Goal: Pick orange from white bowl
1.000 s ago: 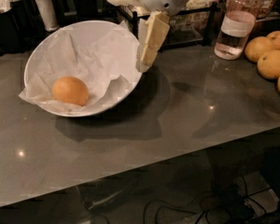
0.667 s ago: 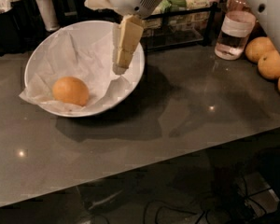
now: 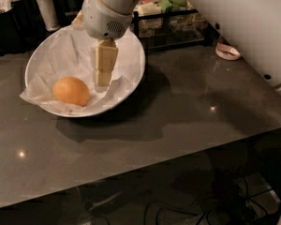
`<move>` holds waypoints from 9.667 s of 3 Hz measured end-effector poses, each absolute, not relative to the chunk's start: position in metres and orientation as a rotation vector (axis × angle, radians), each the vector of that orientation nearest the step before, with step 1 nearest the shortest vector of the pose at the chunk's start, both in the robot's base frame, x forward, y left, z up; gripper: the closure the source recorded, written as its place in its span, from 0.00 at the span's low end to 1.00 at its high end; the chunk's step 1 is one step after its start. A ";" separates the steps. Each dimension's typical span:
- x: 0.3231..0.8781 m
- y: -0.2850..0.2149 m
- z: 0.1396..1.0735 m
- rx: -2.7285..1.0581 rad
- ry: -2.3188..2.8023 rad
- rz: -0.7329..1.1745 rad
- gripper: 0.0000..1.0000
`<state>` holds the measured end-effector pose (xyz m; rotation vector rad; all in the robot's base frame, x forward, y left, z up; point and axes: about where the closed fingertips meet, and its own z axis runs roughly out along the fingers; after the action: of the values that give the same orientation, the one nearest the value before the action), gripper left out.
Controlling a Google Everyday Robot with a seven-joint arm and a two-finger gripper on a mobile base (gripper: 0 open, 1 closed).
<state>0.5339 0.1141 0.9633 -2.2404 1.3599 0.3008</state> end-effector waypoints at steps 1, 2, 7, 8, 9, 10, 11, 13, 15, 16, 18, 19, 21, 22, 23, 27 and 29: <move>0.541 0.126 0.937 -2.283 1.408 0.280 0.00; 0.544 0.126 0.939 -2.287 1.392 0.274 0.00; 0.568 0.165 0.941 -2.422 1.030 0.239 0.00; 0.570 0.170 0.918 -2.427 1.023 0.259 0.00; 0.570 0.168 0.896 -2.432 1.036 0.281 0.00; 0.569 0.165 0.883 -2.433 1.047 0.279 0.00; 0.566 0.167 0.883 -2.424 1.038 0.226 0.00; 0.563 0.176 0.900 -2.438 0.956 0.115 0.00; 0.567 0.179 0.894 -2.451 0.909 0.091 0.00; 0.564 0.185 0.889 -2.440 0.891 0.108 0.00; 0.559 0.190 0.884 -2.435 0.885 0.131 0.19; 0.555 0.189 0.879 -2.434 0.896 0.151 0.41; 0.551 0.185 0.874 -2.431 0.921 0.180 0.88; 0.551 0.185 0.873 -2.432 0.921 0.180 1.00; 0.551 0.185 0.873 -2.432 0.921 0.180 0.81; 0.547 0.179 0.902 -2.410 0.950 0.091 0.00; 0.557 0.174 0.896 -2.401 0.979 0.093 0.00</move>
Offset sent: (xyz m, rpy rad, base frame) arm 0.0060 0.0095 -0.0220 -0.0482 0.0155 -0.0095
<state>0.5574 0.1743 0.8957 -2.4012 0.9787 0.0929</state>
